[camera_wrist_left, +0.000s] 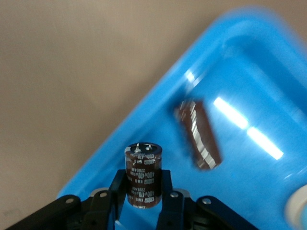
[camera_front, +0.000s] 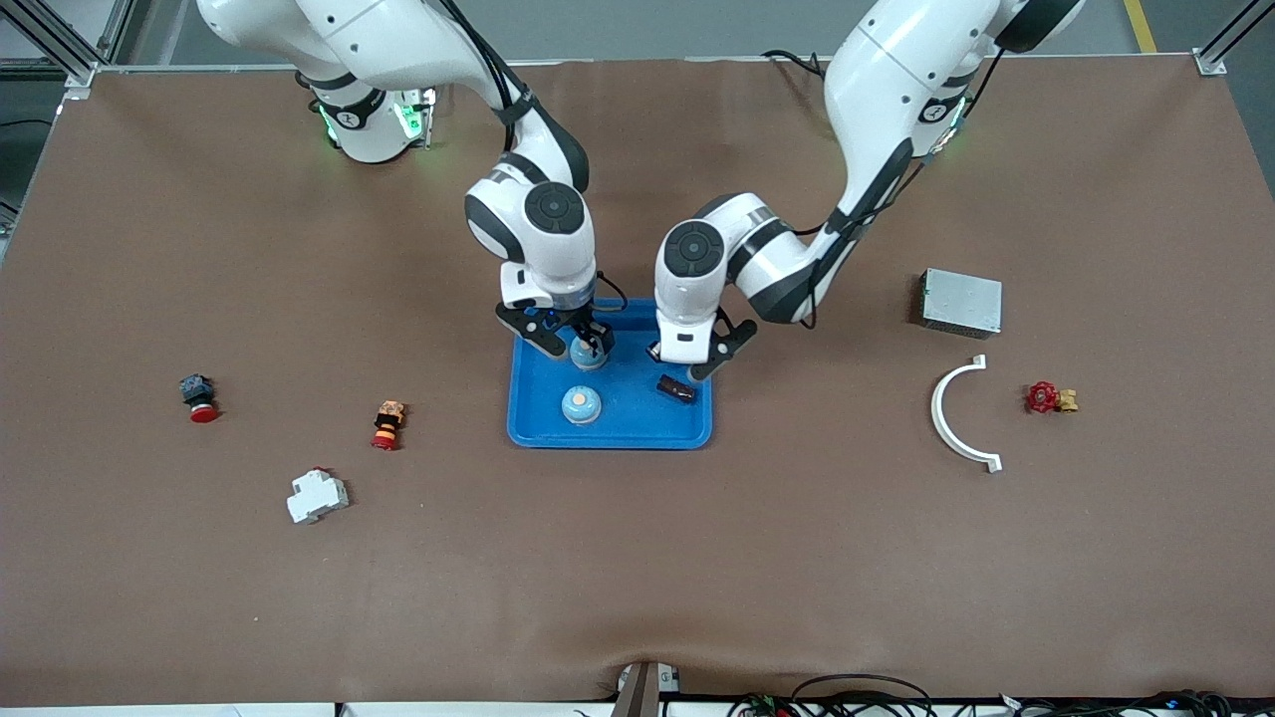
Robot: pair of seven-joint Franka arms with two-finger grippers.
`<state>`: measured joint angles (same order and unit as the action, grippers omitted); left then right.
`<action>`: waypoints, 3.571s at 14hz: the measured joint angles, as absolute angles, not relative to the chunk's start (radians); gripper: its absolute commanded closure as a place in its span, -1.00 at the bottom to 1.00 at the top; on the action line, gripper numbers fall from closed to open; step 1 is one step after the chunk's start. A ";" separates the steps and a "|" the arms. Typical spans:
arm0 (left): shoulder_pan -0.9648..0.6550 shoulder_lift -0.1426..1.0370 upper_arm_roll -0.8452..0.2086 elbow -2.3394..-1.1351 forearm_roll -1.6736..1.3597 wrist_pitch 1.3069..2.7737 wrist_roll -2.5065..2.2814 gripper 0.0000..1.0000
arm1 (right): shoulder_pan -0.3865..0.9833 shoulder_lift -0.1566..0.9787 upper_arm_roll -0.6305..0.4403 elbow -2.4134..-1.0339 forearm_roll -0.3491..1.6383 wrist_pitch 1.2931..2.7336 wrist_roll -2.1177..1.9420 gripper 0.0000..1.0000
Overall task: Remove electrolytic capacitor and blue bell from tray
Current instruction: 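Lift the capacitor with the left gripper while the right gripper grasps a bell, then set the capacitor by the white arc while the right gripper carries the bell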
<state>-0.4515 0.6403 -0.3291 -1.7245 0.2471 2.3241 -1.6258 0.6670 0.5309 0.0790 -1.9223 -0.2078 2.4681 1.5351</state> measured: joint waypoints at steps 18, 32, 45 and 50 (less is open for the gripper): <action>0.066 0.420 -0.325 -1.775 0.251 1.999 -1.110 1.00 | 0.670 0.617 0.072 -1.864 -0.244 2.535 1.598 1.00; 0.125 0.563 -0.324 -1.851 0.323 2.251 -1.083 0.19 | 0.528 0.375 0.056 -1.725 -0.233 2.007 1.117 1.00; 0.068 0.555 -0.474 -1.741 0.323 2.184 -1.328 -1.00 | -0.021 0.166 0.047 -2.052 -0.064 2.234 0.132 1.00; -0.148 0.629 -0.479 -1.638 0.323 2.188 -1.637 -1.00 | -0.065 0.199 0.054 -2.231 0.030 2.491 0.028 1.00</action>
<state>-0.1482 0.6287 -0.4790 -1.6385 0.3234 2.1885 -1.6366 -0.0651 0.1992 0.0540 -2.2309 0.0296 2.4907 0.0282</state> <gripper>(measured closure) 0.000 0.344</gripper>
